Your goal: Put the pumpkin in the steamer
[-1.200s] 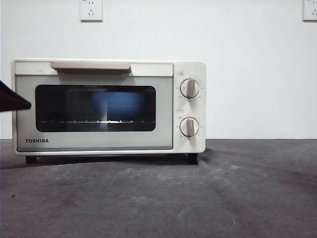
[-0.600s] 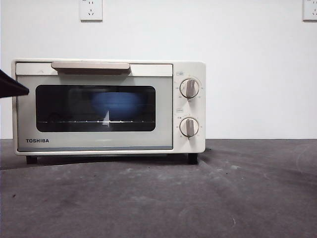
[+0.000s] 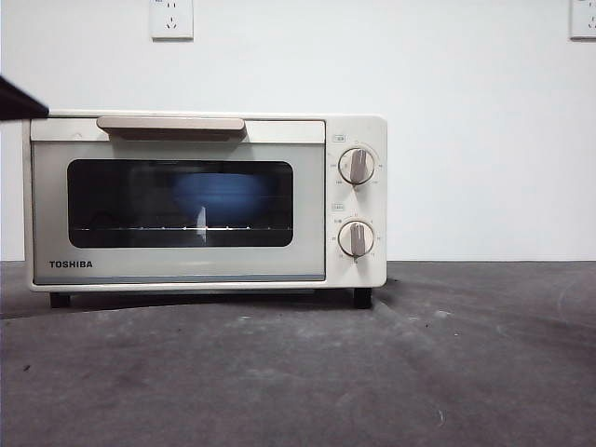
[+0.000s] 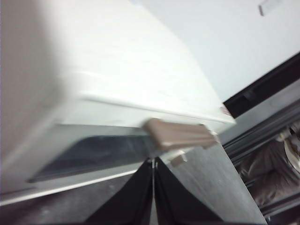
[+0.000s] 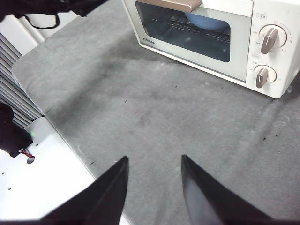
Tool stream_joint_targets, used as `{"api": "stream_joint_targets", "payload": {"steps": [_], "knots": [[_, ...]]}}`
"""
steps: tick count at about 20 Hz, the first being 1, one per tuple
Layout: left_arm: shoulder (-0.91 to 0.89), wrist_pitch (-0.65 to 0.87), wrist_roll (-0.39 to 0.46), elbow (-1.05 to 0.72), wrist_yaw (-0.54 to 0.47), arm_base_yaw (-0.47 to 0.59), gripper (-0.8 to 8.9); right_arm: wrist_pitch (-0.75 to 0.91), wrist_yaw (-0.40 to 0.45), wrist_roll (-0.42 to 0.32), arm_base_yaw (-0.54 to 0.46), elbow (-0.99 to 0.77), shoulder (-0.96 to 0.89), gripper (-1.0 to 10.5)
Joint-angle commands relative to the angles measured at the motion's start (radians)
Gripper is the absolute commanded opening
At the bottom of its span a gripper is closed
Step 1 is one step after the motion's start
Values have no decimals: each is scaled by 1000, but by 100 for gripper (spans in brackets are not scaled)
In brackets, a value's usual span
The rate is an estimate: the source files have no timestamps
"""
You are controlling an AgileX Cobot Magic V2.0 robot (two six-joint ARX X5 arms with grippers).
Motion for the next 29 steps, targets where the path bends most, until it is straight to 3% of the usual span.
{"api": "stream_joint_targets", "payload": {"steps": [1,11,21,25,29], "knots": [[-68,-59,54,16,-1,-14,15,13,2,-5,11,7,5,182],[-358,-422,223,23,-178,-96,15,73,14,-13,11,7,6,182],[-494,-838,446,164,-437,-184,15,79,112,-13,11,7,7,182],[-505,-941,489,217,-468,-202,15,79,138,-13,11,7,6,182],[-521,-948,484,226,-468,-207,15,79,145,-13,11,7,6,181]]}}
